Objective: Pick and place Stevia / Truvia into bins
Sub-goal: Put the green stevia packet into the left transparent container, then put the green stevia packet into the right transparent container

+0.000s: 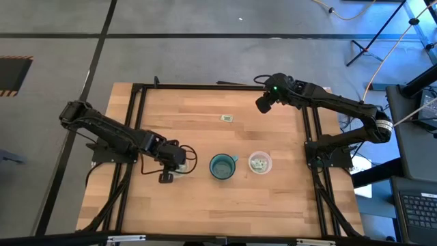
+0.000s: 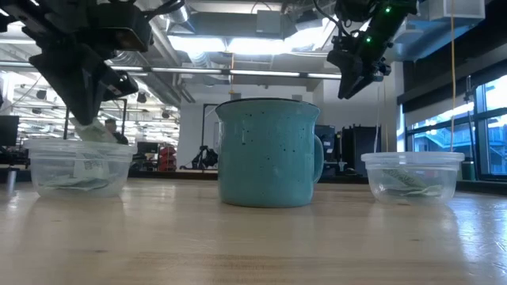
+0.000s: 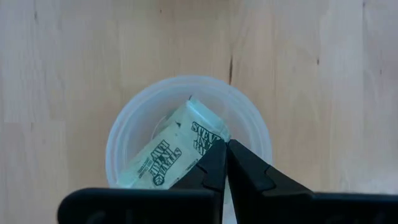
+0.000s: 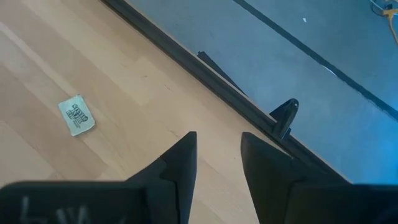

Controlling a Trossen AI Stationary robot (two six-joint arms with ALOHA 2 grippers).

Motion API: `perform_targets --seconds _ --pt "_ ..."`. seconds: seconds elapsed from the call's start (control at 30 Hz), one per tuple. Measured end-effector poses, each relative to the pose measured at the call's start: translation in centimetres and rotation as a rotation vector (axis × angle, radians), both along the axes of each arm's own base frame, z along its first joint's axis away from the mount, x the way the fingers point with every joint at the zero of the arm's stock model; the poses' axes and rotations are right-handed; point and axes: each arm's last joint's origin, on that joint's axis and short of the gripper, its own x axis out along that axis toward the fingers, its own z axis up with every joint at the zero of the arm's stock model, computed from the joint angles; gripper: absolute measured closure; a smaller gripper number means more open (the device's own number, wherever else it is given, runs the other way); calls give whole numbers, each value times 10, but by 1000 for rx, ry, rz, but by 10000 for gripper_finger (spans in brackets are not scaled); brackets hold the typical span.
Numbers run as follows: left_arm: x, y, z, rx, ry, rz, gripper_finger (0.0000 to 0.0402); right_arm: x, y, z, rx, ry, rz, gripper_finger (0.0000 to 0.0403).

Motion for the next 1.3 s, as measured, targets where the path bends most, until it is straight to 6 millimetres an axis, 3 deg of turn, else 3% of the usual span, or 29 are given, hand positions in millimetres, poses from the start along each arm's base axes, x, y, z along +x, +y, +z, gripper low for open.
perform_targets --seconds 0.27,0.43,1.13,1.3 --pt "-1 1 -1 43 4 -22 386 0 0 0 1 -3 -2 274" --pt "-6 7 -3 181 37 26 379 0 0 0 1 -2 -2 274" --pt "-10 7 0 150 49 19 298 1 0 0 4 -9 4 274" --pt "-14 17 12 186 -20 25 295 10 1 5 27 -82 231 274"
